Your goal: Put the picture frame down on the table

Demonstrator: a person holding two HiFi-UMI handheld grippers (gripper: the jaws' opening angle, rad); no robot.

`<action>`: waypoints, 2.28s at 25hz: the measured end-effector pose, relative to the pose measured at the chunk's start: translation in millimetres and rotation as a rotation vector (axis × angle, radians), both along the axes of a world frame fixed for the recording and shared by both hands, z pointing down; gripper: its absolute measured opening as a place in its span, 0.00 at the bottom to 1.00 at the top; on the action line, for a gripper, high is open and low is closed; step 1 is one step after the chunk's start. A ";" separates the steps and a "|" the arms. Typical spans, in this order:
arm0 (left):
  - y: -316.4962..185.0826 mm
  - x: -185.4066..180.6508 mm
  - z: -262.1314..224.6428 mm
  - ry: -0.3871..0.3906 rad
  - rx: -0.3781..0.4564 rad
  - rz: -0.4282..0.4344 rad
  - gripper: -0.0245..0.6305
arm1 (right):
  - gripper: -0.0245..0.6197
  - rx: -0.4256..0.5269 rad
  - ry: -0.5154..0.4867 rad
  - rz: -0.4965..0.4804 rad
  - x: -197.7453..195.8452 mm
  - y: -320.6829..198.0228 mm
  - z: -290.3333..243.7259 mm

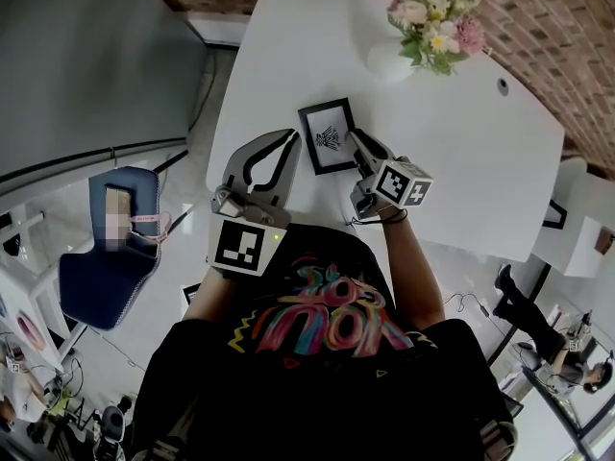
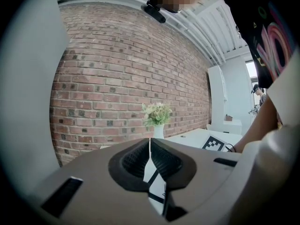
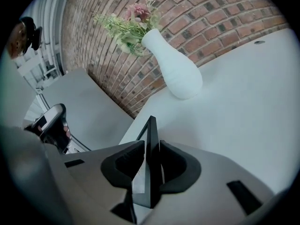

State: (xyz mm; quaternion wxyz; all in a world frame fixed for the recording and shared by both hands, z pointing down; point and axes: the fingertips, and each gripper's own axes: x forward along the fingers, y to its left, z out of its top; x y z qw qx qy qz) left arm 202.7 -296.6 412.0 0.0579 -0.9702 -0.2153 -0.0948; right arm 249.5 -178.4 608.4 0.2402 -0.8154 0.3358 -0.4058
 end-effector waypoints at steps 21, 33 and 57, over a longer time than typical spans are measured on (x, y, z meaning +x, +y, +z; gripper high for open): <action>3.1 -9.8 -0.4 0.007 -0.002 -0.007 0.08 | 0.30 -0.073 0.048 0.077 1.5 21.1 4.3; 10.1 -13.8 -16.3 0.054 0.006 0.000 0.08 | 0.30 0.039 0.075 0.107 3.1 23.4 -29.5; 17.9 -21.6 -101.7 0.230 -0.137 -0.073 0.08 | 0.19 0.162 0.729 -0.115 -20.3 3.9 -293.5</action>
